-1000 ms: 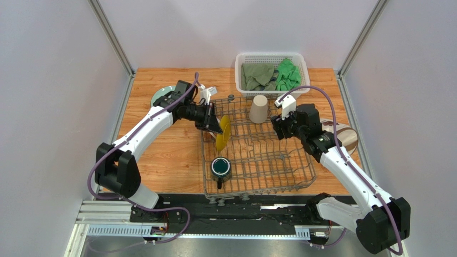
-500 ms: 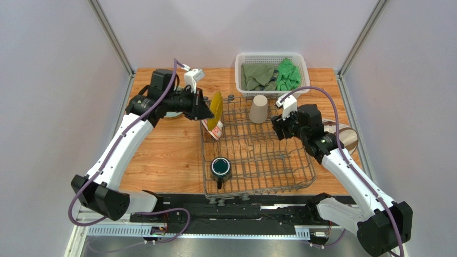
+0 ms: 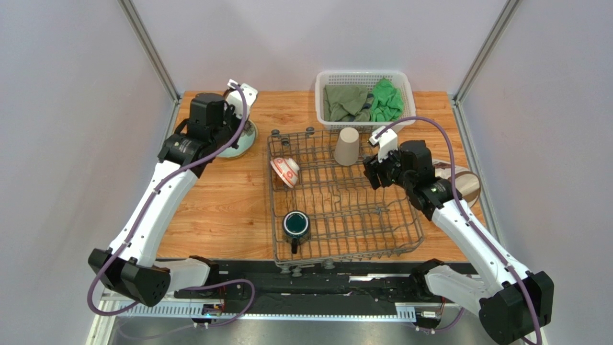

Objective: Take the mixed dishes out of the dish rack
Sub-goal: Pick up the plate from the dish rack, then place the plate at the center of the board.

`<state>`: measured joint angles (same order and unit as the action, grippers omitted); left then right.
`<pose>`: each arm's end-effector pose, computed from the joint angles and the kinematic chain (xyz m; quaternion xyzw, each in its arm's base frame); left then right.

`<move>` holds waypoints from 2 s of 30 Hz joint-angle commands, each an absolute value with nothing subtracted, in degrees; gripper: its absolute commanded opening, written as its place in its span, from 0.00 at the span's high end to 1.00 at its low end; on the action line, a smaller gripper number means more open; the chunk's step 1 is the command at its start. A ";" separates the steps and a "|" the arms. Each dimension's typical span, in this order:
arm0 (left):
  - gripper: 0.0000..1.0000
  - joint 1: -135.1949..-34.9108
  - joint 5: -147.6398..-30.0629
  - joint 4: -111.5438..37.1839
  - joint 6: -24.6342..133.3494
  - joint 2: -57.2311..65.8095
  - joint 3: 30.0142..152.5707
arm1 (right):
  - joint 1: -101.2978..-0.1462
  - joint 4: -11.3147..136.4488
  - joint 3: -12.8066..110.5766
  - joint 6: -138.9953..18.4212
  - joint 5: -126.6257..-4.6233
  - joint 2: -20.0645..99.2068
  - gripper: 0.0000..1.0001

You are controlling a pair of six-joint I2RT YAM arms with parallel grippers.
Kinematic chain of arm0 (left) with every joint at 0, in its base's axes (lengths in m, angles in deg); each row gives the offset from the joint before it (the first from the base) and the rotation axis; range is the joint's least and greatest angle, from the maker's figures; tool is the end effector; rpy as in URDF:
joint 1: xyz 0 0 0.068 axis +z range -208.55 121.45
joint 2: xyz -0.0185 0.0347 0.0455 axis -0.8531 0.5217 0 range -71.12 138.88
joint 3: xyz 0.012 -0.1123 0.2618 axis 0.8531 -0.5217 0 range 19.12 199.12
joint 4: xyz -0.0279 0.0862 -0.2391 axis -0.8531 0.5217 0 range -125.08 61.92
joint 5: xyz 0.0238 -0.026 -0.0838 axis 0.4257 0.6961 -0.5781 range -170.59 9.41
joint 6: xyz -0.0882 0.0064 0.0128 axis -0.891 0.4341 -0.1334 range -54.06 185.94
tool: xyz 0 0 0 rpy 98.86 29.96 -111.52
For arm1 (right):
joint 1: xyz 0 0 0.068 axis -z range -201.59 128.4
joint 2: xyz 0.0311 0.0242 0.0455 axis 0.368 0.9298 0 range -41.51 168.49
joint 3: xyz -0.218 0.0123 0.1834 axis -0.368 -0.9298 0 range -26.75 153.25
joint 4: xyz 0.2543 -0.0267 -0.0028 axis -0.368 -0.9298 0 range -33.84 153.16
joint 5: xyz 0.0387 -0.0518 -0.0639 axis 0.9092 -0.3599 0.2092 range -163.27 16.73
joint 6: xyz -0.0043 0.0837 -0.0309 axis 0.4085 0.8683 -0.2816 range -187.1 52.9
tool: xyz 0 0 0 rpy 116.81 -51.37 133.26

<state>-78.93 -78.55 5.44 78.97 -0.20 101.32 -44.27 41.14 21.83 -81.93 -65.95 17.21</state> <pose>0.2691 -0.0970 0.4055 0.2393 0.8288 -0.0171 0.5056 0.2282 0.1063 0.2856 -0.3101 0.8172 0.0887 0.4776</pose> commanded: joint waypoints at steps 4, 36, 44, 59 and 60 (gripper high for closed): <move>1.00 -77.19 -58.10 -5.98 94.93 8.84 97.17 | -44.27 41.81 22.73 -81.96 -63.69 14.92 0.39; 1.00 -75.69 -52.20 -15.13 101.80 38.39 100.77 | -44.36 40.05 22.73 -82.66 -60.35 12.72 0.37; 1.00 -75.43 -53.96 -12.32 101.53 40.94 102.35 | -44.27 40.05 22.73 -82.83 -60.17 12.81 0.37; 1.00 -74.20 -53.43 -9.94 100.74 44.55 104.38 | -44.27 39.87 22.73 -82.83 -59.82 12.54 0.37; 1.00 -74.20 -53.34 -9.94 100.92 44.81 104.29 | -44.27 39.78 22.65 -82.75 -59.82 12.63 0.37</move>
